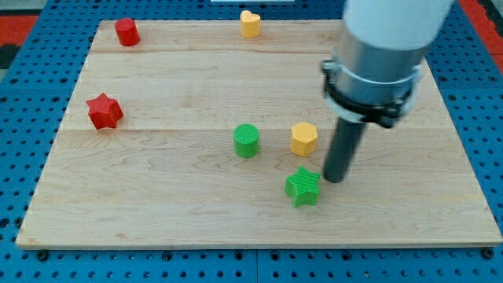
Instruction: Move the green star to the bottom right
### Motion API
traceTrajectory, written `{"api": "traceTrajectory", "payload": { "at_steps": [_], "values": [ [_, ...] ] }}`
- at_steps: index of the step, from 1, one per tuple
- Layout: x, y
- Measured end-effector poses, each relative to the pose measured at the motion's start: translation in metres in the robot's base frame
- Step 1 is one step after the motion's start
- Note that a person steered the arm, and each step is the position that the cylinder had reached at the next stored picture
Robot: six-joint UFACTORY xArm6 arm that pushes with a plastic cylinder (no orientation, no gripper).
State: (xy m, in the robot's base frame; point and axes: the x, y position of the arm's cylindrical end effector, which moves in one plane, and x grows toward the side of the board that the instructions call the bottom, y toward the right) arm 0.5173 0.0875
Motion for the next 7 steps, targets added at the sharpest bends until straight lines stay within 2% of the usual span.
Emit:
{"api": "traceTrajectory", "payload": {
  "at_steps": [1,2,3,4,5,6,7],
  "values": [
    [-0.026,-0.045],
    [-0.011,-0.064],
    [0.028,-0.045],
    [0.031,0.065],
    [0.037,0.082],
    [-0.023,0.113],
    [-0.009,0.243]
  ]
}}
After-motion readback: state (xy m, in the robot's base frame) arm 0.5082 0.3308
